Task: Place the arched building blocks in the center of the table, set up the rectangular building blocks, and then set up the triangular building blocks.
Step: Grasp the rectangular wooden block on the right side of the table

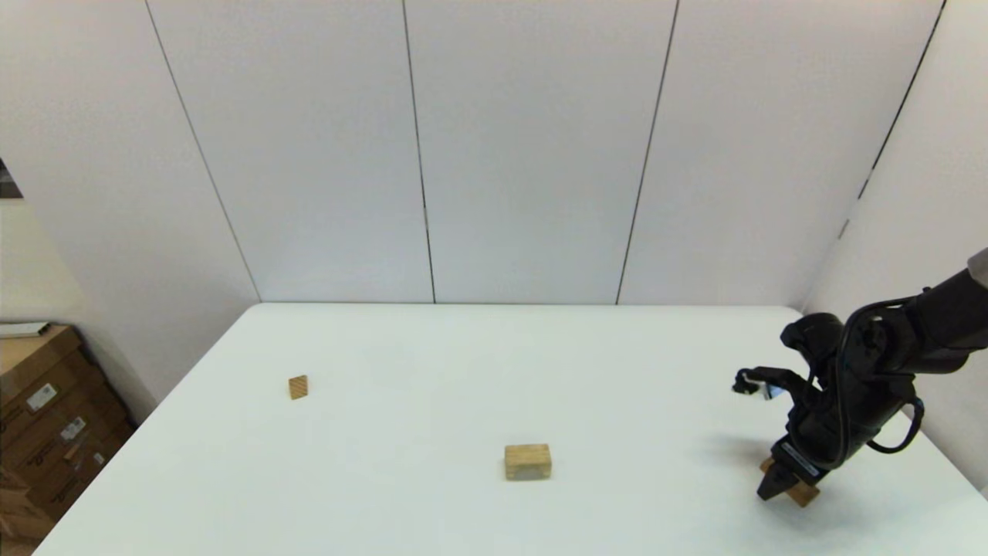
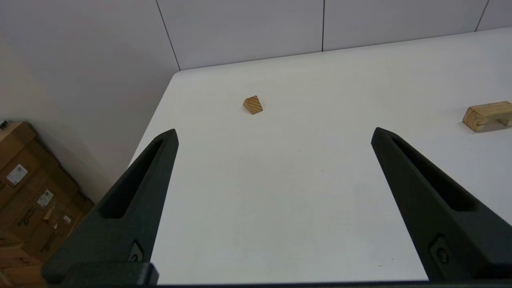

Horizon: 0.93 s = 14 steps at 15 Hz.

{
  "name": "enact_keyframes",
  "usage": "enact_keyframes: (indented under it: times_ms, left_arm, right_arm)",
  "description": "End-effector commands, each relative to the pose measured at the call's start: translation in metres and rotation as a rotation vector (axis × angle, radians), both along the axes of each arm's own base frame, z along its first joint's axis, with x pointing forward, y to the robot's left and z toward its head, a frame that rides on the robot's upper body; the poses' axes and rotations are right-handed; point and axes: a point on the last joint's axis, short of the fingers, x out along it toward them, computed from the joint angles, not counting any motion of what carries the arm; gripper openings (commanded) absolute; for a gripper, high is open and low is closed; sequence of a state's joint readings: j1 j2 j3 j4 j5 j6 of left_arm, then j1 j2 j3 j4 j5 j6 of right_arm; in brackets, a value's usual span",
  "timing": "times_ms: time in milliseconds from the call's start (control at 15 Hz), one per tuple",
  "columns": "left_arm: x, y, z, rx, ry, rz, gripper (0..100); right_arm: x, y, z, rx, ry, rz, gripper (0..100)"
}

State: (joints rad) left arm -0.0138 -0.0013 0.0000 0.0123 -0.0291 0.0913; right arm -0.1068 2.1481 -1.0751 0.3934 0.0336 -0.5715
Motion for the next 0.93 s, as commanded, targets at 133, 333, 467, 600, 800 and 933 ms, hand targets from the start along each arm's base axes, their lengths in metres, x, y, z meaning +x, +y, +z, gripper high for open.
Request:
enact_keyframes:
  times_ms: [133,333,467,600,800,933]
  left_arm:
    - [0.000,0.000,0.000,0.001,0.001,-0.002,100]
    - [0.000,0.000,0.000,0.001,0.001,-0.002,100]
    - [0.000,0.000,0.000,0.001,0.001,0.000,100]
    - [0.000,0.000,0.000,0.001,0.001,-0.002,100]
    - [0.000,0.000,0.000,0.001,0.001,0.000,100]
    - [0.000,0.000,0.000,0.001,0.001,0.000,100]
  right_arm:
    - [0.000,0.000,-0.002,0.001,0.009,0.003,100]
    - [-0.001,-0.001,-0.002,-0.001,0.012,0.003,0]
    - [-0.001,0.000,-0.002,-0.011,0.015,0.002,0]
    - [-0.001,-0.001,-0.002,-0.014,0.017,0.002,0]
    - [-0.002,0.000,0.001,-0.015,0.009,0.003,0]
    - [-0.004,0.000,0.008,-0.017,-0.008,0.003,0]
